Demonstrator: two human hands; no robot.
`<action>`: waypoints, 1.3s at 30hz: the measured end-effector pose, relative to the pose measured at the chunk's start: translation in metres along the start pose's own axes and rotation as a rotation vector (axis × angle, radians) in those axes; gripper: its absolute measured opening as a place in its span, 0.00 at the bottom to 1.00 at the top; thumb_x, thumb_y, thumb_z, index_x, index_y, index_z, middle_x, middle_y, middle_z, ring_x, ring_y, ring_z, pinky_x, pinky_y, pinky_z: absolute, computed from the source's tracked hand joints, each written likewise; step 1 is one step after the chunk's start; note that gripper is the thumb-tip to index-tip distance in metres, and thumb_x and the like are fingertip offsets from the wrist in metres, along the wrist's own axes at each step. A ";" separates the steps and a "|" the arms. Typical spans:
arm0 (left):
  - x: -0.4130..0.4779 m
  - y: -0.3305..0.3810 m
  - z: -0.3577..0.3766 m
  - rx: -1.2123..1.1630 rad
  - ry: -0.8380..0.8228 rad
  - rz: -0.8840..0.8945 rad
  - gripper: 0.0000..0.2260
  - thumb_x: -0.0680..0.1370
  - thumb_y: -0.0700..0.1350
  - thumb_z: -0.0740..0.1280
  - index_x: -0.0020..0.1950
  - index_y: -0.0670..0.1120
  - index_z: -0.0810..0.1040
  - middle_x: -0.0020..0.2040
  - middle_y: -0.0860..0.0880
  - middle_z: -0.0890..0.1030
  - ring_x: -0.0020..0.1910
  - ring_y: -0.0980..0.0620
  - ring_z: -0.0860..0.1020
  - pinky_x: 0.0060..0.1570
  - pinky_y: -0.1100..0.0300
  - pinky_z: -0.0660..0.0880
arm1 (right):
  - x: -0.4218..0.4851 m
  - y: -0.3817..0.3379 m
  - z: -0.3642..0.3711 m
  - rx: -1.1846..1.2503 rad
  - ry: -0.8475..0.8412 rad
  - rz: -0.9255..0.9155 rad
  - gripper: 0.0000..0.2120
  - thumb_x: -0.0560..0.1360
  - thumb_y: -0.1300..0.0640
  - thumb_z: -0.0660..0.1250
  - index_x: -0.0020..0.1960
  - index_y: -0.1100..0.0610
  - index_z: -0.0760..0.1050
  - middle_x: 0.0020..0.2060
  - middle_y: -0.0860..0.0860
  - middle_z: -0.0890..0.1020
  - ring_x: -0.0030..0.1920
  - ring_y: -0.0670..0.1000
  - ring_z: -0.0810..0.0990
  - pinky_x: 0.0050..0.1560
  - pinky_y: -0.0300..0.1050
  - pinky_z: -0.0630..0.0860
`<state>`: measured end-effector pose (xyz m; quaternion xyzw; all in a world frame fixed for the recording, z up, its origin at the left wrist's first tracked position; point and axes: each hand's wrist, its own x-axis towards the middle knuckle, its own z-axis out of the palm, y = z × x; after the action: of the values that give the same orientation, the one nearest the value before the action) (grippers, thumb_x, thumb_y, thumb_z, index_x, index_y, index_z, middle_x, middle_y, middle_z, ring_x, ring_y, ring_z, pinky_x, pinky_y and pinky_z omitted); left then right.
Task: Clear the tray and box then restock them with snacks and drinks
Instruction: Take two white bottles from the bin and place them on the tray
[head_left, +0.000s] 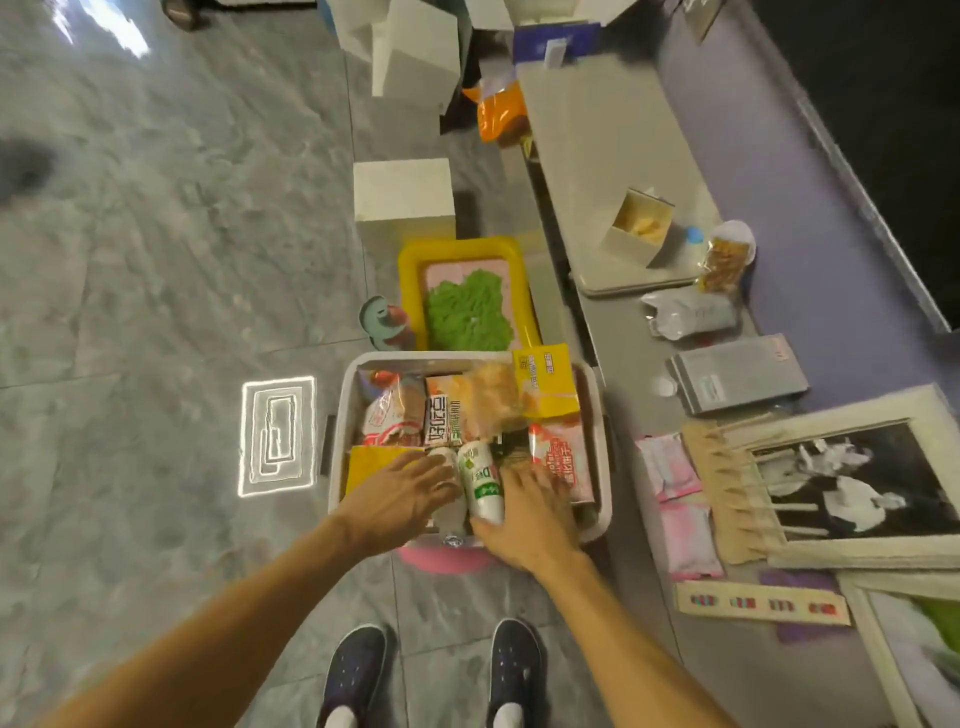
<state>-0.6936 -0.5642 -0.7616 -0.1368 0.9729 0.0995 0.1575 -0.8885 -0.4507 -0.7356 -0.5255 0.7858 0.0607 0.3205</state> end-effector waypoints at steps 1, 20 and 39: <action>0.003 -0.002 0.011 -0.003 0.013 0.027 0.26 0.74 0.57 0.76 0.70 0.52 0.78 0.69 0.47 0.80 0.70 0.45 0.77 0.70 0.47 0.74 | 0.004 0.000 0.011 -0.019 0.014 0.005 0.38 0.75 0.32 0.65 0.78 0.51 0.66 0.73 0.52 0.76 0.73 0.58 0.69 0.73 0.60 0.64; -0.015 0.024 -0.105 -0.399 0.534 -0.161 0.25 0.68 0.50 0.80 0.62 0.44 0.83 0.58 0.47 0.87 0.52 0.45 0.85 0.52 0.53 0.81 | -0.045 -0.015 -0.077 0.444 0.225 0.103 0.35 0.73 0.50 0.77 0.77 0.44 0.69 0.63 0.49 0.80 0.60 0.57 0.80 0.52 0.51 0.80; -0.101 0.123 -0.419 -0.615 0.530 0.181 0.23 0.73 0.65 0.76 0.66 0.63 0.78 0.56 0.65 0.83 0.52 0.66 0.82 0.51 0.63 0.82 | -0.378 -0.061 -0.270 0.613 0.974 0.262 0.20 0.70 0.44 0.81 0.59 0.48 0.83 0.52 0.42 0.85 0.48 0.42 0.80 0.47 0.33 0.77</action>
<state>-0.7548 -0.5234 -0.3195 -0.1120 0.9129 0.3601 -0.1562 -0.8630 -0.2972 -0.2938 -0.2746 0.8826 -0.3784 0.0498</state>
